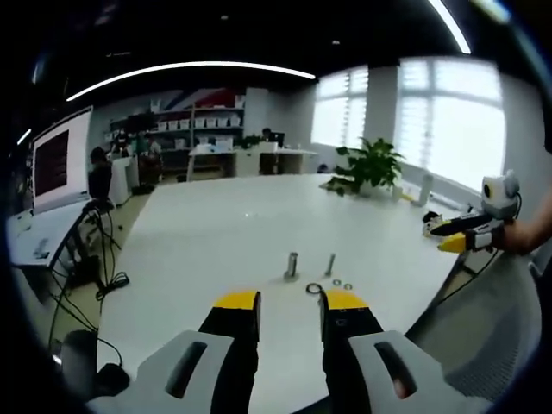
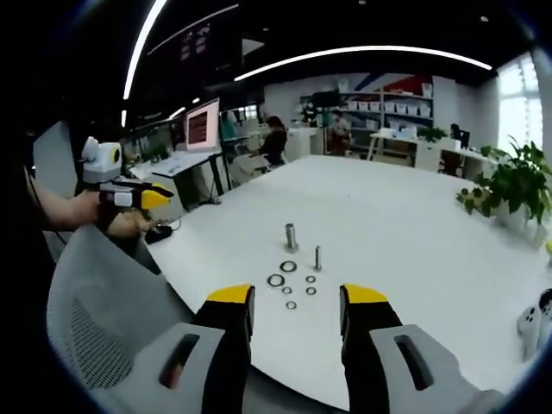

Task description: Place the washer onto the threaded stud by aligning its center hole with the stud, sliding it down to the base, and recovering from edge contact or off-axis alignment until the washer reaches the visible bottom stop.

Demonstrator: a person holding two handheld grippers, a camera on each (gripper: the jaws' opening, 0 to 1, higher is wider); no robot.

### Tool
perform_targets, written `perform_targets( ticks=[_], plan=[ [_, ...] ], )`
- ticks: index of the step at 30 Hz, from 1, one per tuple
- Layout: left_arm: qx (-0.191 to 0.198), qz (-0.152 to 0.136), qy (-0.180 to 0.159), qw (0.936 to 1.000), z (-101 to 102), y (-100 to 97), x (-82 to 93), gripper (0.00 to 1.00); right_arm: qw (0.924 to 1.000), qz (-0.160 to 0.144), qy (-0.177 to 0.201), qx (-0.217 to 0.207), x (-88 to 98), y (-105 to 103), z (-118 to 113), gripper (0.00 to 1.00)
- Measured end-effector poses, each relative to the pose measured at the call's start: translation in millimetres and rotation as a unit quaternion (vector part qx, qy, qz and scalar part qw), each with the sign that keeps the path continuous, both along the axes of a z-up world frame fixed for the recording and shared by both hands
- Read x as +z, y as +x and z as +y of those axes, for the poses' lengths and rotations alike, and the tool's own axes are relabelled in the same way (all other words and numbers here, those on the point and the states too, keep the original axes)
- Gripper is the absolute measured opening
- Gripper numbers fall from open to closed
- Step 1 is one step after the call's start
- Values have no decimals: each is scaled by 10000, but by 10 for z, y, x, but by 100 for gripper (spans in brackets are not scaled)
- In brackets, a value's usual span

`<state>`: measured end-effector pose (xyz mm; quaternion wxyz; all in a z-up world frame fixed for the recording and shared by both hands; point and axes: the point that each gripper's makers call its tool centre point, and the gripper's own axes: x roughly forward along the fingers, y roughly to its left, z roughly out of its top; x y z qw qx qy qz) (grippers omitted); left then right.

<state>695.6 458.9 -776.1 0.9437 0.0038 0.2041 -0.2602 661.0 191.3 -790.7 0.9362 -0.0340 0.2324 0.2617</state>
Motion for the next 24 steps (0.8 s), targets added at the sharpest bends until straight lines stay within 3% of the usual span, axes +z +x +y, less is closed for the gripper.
perform_targets(
  ticks=[14,24],
  plan=[
    [222,138,109,9996,88,8,-64,26,9998,-64,168,-7,32,4,-23,42],
    [-13,287,383,9989,7,-7,-159,26,9997,-43,222,-54,16,25,-40,42]
  ],
)
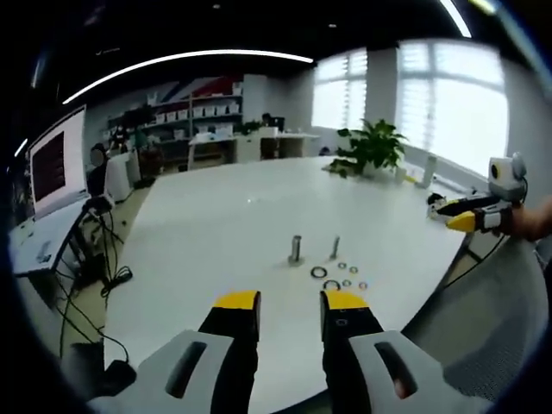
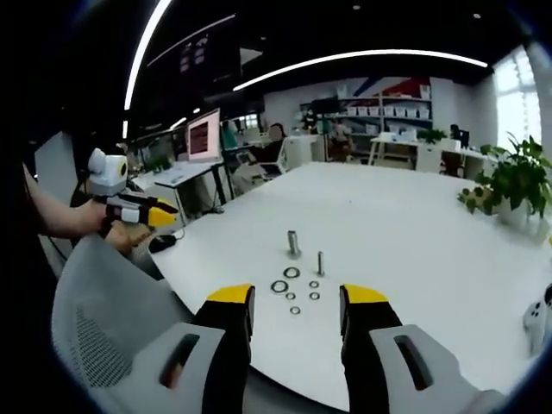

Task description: Place the washer onto the threaded stud by aligning its center hole with the stud, sliding it down to the base, and recovering from edge contact or off-axis alignment until the washer reaches the visible bottom stop.

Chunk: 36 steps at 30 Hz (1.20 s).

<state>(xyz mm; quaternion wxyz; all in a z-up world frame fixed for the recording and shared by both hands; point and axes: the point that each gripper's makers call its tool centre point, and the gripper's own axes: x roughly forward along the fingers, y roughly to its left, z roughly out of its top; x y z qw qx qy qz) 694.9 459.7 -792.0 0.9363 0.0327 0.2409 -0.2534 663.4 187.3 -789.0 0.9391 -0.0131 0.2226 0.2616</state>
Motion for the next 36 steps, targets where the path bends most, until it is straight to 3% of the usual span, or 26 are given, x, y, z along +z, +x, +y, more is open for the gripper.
perform_targets(
  ticks=[7,8,10,19,22,28,32,36],
  plan=[
    [-67,265,48,9996,-31,2,-98,26,10000,14,-9,-54,-20,8,-45,42],
    [-209,437,-54,9988,-96,-33,-135,26,9999,-14,21,-98,-2,18,-55,41],
    [-263,457,60,9986,-104,-34,-167,26,9999,-27,54,-133,11,29,-65,41],
    [-319,750,-98,9966,-141,-37,-207,27,9998,-80,97,-168,54,24,-69,42],
    [-674,1235,-165,9899,-265,-131,-324,27,9997,-83,156,-186,61,34,-77,42],
    [-785,1246,-120,9890,-407,32,-340,29,9997,-114,107,-184,64,22,-71,42],
    [-947,1048,-46,9900,-545,177,-254,29,9997,-74,126,-202,50,32,-83,42],
    [-1021,1023,-79,9895,-632,262,-310,29,9998,-105,58,-176,56,19,-71,42]
  ],
)
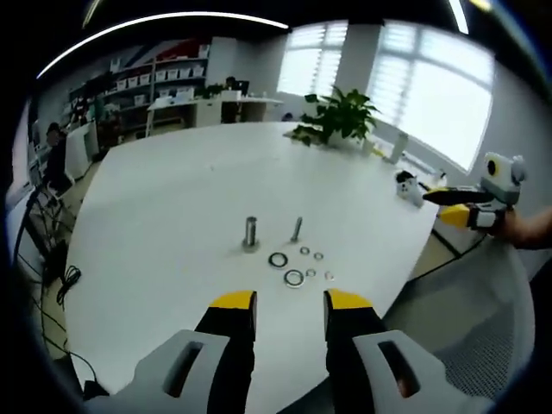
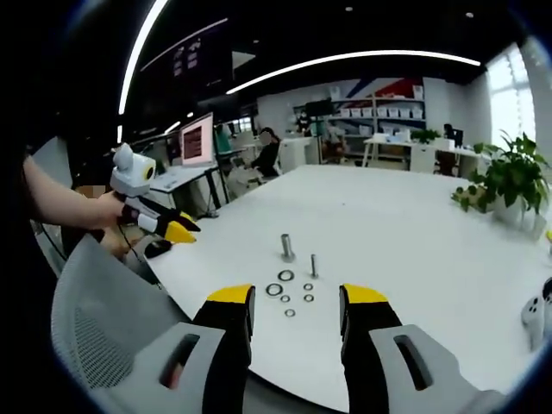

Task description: Place the washer onto the threaded stud by aligning its center hole with the stud, sliding it down to the base, and recovering from edge contact or off-axis alignment until the washer reaches the visible bottom stop.

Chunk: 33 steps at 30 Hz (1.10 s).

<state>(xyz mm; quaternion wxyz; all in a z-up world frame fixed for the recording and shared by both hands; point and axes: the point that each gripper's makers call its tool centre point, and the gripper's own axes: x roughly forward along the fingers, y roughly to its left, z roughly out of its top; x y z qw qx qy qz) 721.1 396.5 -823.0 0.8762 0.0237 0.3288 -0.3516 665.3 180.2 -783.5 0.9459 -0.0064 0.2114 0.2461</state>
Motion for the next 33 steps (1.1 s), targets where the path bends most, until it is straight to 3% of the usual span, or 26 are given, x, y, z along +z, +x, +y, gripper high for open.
perform_targets(
  ticks=[4,9,13,33],
  plan=[
    [-249,-17,180,9995,-93,30,-123,29,10000,16,0,-64,-2,1,-27,42],
    [-324,-93,42,9994,-216,143,-123,29,10000,74,-51,-10,-25,7,-9,41],
    [-446,-226,133,9987,-254,203,-150,29,10000,9,-82,17,0,0,4,40],
    [-932,119,216,9953,-543,366,-553,32,9990,74,-416,-177,-70,10,-92,40]
  ],
)
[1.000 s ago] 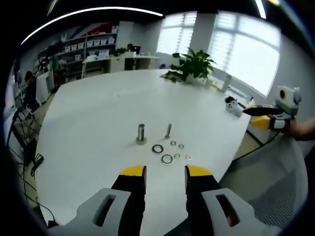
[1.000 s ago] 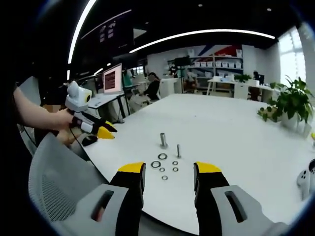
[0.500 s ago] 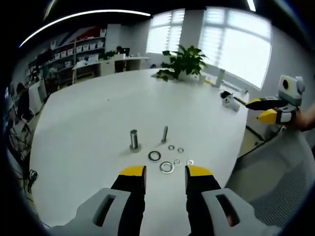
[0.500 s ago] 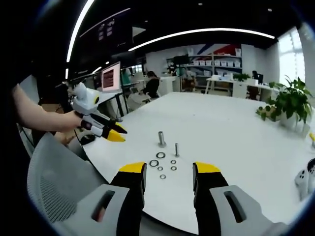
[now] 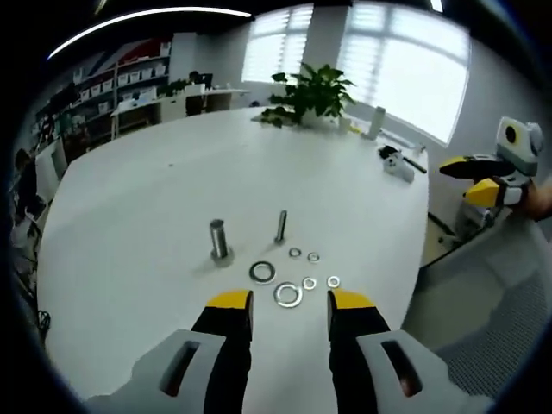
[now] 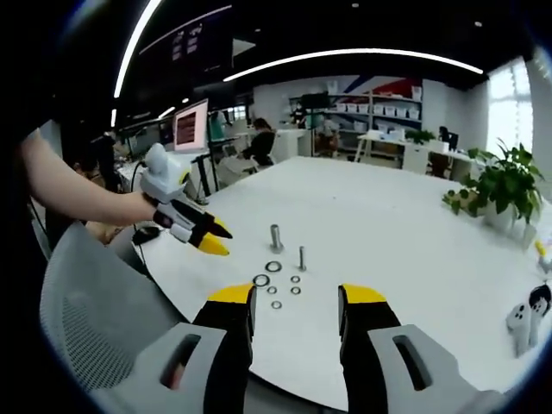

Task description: Place the washer onto the threaded stud by aligning its center hole with the stud, sliding it down to the base, and recovering from edge contact or off-axis alignment until the washer reaches the visible bottom stop.

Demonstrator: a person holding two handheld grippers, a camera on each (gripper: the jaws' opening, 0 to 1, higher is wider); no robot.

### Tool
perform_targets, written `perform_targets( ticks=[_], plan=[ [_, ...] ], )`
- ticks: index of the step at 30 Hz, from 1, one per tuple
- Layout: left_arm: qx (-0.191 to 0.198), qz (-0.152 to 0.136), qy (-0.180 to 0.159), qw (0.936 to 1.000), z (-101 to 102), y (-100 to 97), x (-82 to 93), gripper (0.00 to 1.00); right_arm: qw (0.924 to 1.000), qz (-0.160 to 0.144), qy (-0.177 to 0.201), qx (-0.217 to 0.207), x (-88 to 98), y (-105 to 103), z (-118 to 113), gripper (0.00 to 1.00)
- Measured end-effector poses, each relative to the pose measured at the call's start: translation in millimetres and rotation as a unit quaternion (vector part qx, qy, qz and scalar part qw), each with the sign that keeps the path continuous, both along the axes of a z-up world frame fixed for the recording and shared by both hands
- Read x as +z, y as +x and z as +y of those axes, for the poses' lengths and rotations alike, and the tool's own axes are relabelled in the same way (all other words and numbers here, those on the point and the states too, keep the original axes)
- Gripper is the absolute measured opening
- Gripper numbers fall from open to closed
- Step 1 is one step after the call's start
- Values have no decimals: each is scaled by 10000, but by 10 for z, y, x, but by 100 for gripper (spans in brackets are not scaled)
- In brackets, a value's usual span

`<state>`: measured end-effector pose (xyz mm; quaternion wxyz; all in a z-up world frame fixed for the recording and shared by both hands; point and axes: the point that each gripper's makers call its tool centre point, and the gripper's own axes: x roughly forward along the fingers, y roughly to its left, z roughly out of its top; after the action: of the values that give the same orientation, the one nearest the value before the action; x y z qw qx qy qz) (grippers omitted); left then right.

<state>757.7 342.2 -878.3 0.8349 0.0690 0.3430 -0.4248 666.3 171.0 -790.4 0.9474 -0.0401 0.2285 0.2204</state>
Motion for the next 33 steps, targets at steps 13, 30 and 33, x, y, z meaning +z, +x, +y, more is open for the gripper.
perform_targets(
  ticks=[13,30,33],
  plan=[
    [-148,239,146,9995,-102,-4,-243,32,9999,-72,73,-42,42,17,-15,40],
    [13,503,208,9985,-260,4,-464,33,9991,-200,298,-215,110,43,-79,40],
    [-80,480,343,9982,-294,25,-485,33,9990,-219,321,-225,120,39,-78,40]
  ],
)
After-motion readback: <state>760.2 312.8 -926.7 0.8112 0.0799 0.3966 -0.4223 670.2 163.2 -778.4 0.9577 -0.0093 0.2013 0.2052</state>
